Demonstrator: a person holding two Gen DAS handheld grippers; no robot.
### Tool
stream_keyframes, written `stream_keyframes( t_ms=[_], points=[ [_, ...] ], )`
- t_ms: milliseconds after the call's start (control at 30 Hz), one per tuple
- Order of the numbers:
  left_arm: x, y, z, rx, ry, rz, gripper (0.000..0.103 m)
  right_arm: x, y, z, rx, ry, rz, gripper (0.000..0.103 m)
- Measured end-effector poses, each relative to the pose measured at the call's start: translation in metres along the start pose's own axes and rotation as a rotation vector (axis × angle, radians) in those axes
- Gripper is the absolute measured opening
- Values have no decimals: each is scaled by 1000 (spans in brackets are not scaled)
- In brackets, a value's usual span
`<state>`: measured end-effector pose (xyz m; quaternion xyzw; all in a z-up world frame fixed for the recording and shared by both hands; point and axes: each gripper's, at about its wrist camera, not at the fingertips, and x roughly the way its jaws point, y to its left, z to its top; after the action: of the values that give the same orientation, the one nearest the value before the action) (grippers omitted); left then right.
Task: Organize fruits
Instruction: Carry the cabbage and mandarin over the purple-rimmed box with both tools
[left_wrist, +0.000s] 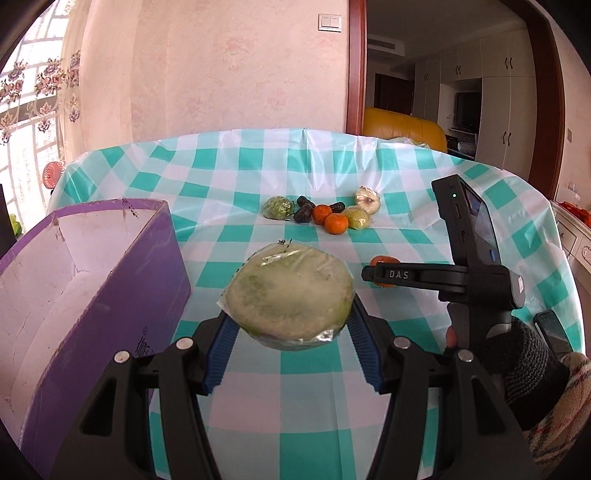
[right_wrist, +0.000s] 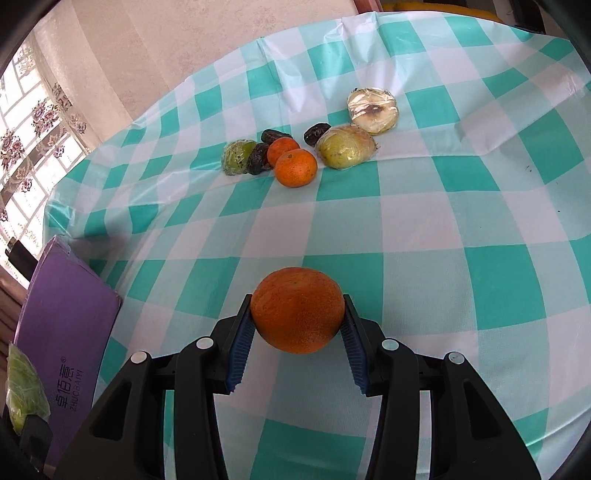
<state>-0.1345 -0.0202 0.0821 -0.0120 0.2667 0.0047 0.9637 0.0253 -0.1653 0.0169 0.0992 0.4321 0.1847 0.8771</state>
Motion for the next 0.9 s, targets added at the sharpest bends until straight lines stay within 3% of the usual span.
stream_keyframes(
  t_ms=[200, 433, 900],
  points=[
    [-37, 9, 12, -15, -81, 6, 58, -15, 19, -28, 23, 16, 64, 45],
    [-69, 54, 21, -109, -134, 72, 58, -37, 38, -31, 23, -56, 122, 45],
    [-113, 138, 10, -230, -199, 227, 58, -75, 123, -33, -144, -159, 270, 45]
  ],
)
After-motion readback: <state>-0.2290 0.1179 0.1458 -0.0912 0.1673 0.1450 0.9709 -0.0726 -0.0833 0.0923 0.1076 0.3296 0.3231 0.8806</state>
